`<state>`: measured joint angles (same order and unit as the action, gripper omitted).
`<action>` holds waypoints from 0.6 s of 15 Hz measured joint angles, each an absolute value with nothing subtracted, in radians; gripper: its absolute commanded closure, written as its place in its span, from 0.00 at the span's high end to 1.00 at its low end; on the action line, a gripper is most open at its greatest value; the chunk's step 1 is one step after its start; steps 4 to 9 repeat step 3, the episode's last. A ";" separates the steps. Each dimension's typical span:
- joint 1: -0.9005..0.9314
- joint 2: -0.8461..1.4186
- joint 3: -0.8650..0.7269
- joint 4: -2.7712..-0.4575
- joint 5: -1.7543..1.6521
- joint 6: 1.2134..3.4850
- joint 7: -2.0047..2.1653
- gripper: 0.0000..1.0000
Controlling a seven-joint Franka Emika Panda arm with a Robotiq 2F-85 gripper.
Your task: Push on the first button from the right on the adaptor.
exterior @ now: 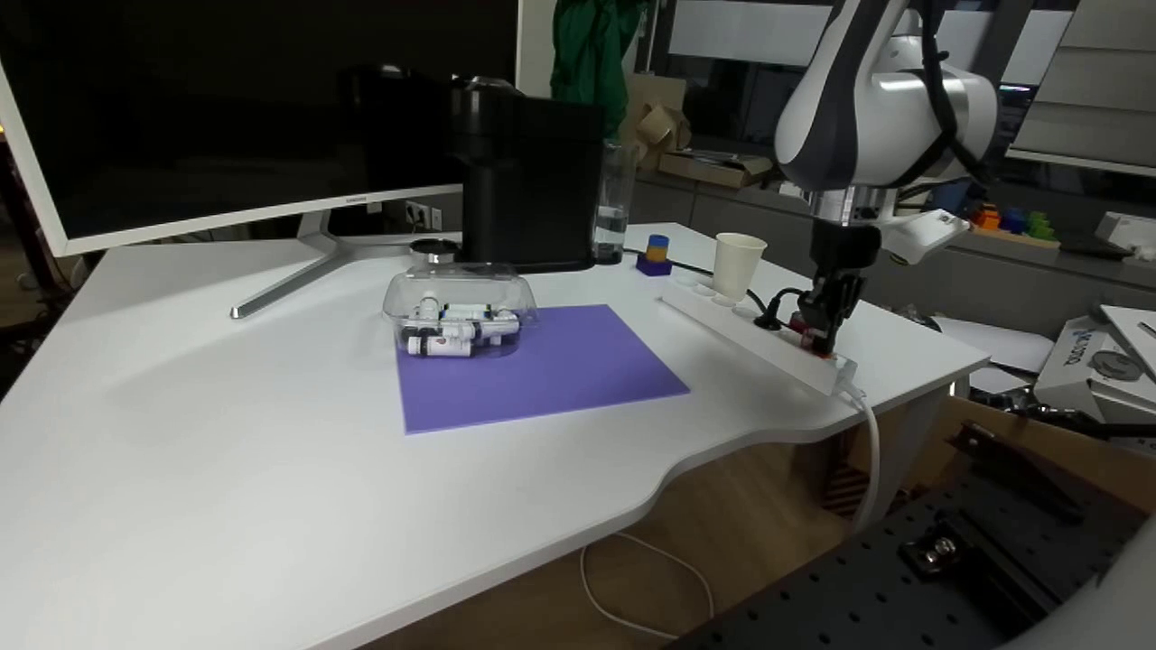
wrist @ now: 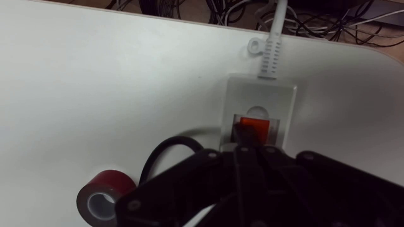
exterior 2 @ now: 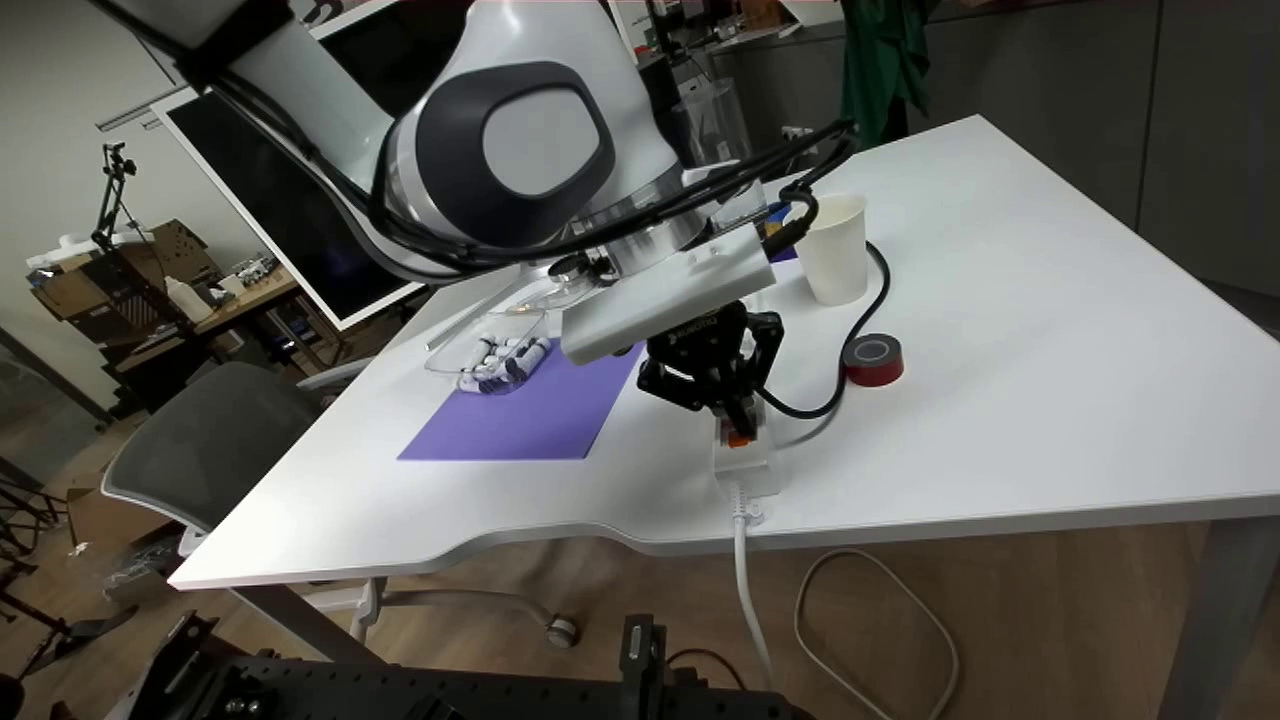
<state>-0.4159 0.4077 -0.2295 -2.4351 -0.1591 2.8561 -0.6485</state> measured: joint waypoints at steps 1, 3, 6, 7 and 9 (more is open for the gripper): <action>-0.416 0.408 -0.229 -2.435 -0.159 2.856 -0.649 0.00; -0.416 0.408 -0.229 -2.435 -0.159 2.856 -0.649 0.01; -0.416 0.408 -0.229 -2.435 -0.159 2.856 -0.649 0.01; -0.416 0.408 -0.229 -2.435 -0.159 2.856 -0.649 0.01; -0.416 0.408 -0.229 -2.435 -0.159 2.856 -0.649 0.01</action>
